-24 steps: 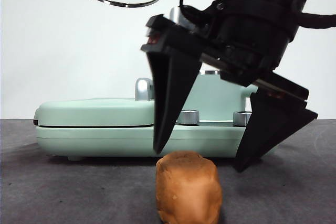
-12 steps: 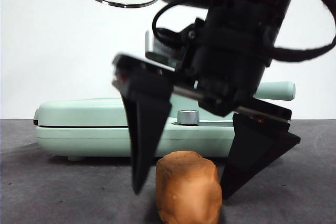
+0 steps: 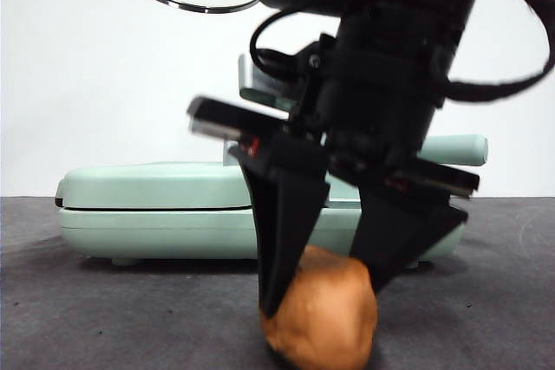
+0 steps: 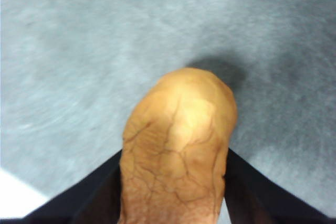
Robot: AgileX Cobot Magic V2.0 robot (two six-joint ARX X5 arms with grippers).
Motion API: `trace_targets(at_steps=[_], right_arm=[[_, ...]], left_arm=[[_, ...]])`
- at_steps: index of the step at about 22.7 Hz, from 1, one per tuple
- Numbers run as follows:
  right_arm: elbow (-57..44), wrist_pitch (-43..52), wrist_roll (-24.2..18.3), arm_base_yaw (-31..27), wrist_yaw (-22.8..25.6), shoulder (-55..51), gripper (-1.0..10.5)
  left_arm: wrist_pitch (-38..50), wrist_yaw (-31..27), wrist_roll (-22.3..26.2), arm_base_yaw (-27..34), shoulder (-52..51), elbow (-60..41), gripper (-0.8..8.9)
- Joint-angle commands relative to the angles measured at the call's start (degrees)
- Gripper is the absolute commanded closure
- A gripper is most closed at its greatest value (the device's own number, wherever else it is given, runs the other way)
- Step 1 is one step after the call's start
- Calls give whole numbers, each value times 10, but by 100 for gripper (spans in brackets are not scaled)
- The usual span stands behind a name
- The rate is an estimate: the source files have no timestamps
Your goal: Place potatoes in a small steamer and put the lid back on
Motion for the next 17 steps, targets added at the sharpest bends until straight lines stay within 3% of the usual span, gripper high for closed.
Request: trace_targets(at_steps=[1,6,9,13,17], right_arm=[[61,-47,-60,-16,-8,5,757],[223,-160,-181,-96,-17,7,757],[346,-217,-230,-170,-24,31,757],[517,-284,-270,-245,-24,112,757],[608,-297,-274,-276,-24,180,757]], left_arm=[[13,3,6,6,-3,19,798],[13,3,6,21,-3,18,798],[14,3,6,29,-3,18,798],[14,3,6,31,-3,18,798],[13,3,6,31,-3,18,798]])
